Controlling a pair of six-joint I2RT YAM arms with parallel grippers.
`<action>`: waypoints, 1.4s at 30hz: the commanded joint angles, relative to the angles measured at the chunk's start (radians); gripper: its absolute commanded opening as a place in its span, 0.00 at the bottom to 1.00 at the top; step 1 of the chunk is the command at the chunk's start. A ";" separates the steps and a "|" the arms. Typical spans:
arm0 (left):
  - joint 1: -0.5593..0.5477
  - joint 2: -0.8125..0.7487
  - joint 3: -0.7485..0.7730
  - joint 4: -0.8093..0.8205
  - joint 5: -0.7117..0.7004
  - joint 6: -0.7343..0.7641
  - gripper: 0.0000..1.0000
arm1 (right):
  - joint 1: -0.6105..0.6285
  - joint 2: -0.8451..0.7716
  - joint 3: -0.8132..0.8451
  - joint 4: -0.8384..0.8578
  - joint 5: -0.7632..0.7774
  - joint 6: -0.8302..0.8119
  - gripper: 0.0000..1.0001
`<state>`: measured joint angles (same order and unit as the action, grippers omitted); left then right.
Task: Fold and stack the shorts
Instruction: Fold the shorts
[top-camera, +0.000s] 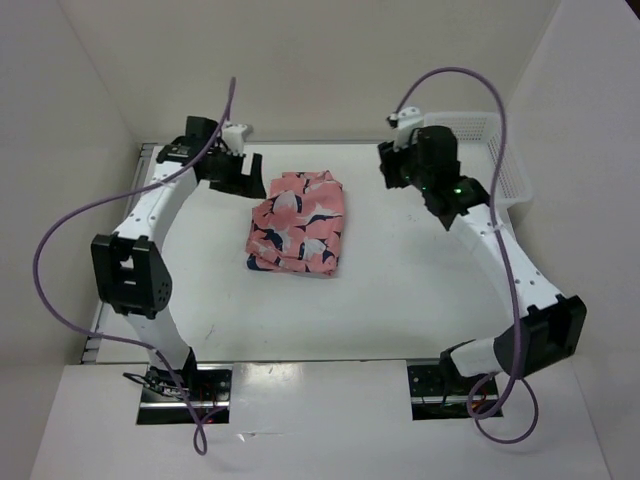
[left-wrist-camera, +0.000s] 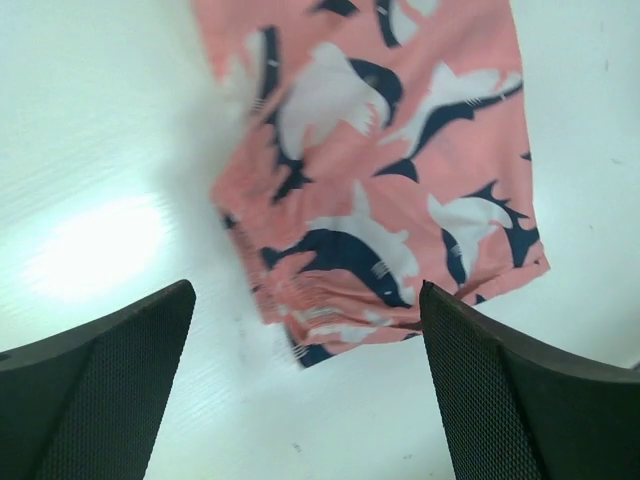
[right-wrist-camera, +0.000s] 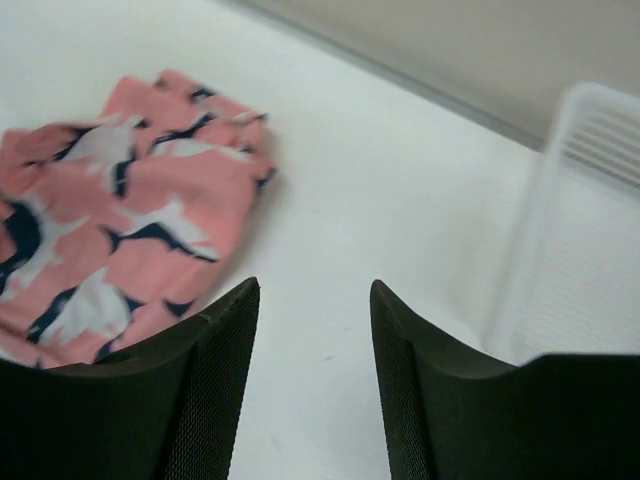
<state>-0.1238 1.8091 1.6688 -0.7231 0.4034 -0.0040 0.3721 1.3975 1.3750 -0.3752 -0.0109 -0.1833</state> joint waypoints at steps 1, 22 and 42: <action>0.071 -0.100 -0.013 0.046 -0.066 0.004 1.00 | -0.141 -0.069 -0.048 -0.010 0.088 0.054 0.54; 0.584 -0.490 -0.310 0.162 -0.327 0.004 1.00 | -0.481 -0.427 -0.301 0.013 0.029 0.114 0.71; 0.605 -0.551 -0.363 0.181 -0.227 0.004 1.00 | -0.481 -0.532 -0.360 -0.027 0.011 0.077 0.79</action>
